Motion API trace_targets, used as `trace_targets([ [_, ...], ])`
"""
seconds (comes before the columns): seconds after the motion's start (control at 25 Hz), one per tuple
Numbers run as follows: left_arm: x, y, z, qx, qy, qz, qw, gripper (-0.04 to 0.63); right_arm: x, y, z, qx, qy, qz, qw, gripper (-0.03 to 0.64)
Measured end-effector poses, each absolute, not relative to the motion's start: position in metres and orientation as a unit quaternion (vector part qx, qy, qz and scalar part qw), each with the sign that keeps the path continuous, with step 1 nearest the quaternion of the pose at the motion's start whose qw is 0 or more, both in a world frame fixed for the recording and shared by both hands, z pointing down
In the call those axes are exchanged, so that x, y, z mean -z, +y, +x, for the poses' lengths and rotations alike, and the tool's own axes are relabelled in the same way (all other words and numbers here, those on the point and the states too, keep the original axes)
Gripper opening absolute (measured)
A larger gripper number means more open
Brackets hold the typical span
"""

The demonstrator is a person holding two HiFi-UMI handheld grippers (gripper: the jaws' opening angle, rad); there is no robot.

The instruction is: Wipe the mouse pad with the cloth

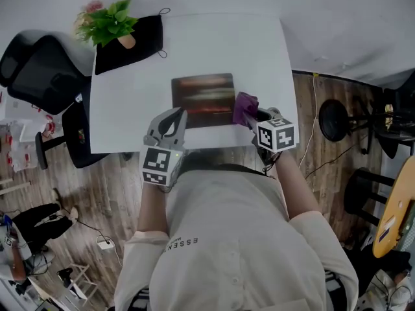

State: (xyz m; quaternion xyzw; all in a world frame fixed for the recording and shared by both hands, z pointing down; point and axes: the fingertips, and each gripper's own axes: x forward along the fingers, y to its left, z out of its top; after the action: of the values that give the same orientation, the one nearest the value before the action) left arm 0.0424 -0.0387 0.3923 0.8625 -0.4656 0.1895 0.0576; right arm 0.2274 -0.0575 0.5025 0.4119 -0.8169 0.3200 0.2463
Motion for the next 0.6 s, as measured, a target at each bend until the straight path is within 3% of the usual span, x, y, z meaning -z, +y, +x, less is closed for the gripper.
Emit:
trace_targets([
  [0.6,-0.311,-0.071,-0.002,-0.151,-0.485,0.862,-0.005,0.002,-0.334,-0.106,0.170,-0.104,-0.875,0.465,0.079,0.094],
])
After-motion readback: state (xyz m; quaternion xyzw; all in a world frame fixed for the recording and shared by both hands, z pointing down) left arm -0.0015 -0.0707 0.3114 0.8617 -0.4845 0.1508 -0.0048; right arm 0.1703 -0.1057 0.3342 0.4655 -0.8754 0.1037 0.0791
